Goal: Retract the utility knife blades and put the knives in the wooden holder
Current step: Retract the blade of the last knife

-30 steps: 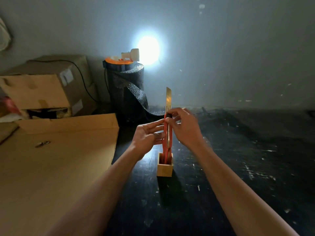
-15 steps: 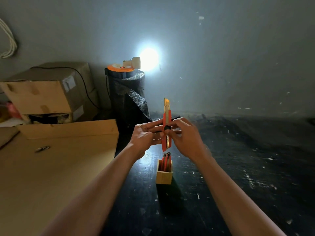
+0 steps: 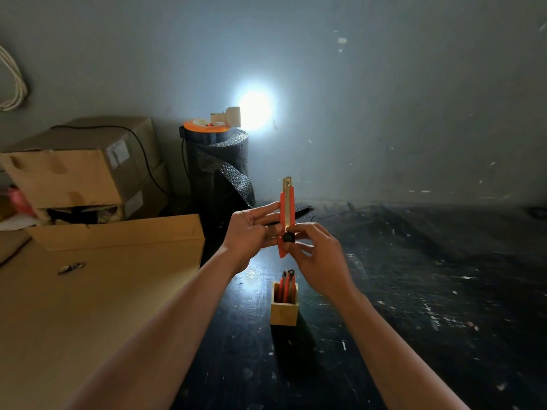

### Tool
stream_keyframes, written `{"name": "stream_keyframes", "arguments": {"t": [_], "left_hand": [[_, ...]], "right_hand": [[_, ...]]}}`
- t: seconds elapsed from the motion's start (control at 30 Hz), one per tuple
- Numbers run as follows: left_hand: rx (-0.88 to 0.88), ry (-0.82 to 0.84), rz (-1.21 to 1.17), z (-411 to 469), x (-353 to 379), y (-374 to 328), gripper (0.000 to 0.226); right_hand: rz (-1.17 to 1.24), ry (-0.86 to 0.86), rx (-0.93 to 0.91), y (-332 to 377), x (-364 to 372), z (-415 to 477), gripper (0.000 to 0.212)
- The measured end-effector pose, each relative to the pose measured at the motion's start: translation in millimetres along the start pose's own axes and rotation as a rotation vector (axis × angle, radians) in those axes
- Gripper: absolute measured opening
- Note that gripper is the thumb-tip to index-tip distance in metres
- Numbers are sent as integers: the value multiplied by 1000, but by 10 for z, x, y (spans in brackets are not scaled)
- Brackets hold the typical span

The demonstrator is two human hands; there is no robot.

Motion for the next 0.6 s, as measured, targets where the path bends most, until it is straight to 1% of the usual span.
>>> {"name": "stream_keyframes", "arguments": {"t": [0.07,0.17,0.23,0.3,0.4,0.43,0.5,0.53,0.6], "left_hand": [[3,6,-15,5,1,-26,52],[8,19,-44,16,20,-45,53],[13,18,-56,19,33,-54,54],[17,19,-63,23,33,-62,54],[17,10,-56,28,11,-83,53],[17,6,-50,29,9,-89,52],[16,5,-35,33,19,-92,52],[16,7,-30,34,24,-87,52],[14,9,-21,35,23,-70,53]], "right_hand": [[19,13,0,6,-17,22,29],[11,0,25,7,-46,70,20],[7,-29,38,1,-56,82,24],[26,-27,8,29,-43,59,26],[34,-4,-47,67,-30,26,40],[26,-12,-47,78,-39,28,39],[-12,-43,-25,70,-54,51,22],[-34,-56,-11,58,-55,61,18],[-29,-68,-6,45,-50,56,23]]}}
Point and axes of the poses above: each hand's wrist, its own z-axis towards the middle knuckle, its own x-axis out of the palm, y = z × x, the point moved 5 cm from there along z, towards the middle knuckle, and after that the axes turned 7 degrees about y, right-handed, at the moved point
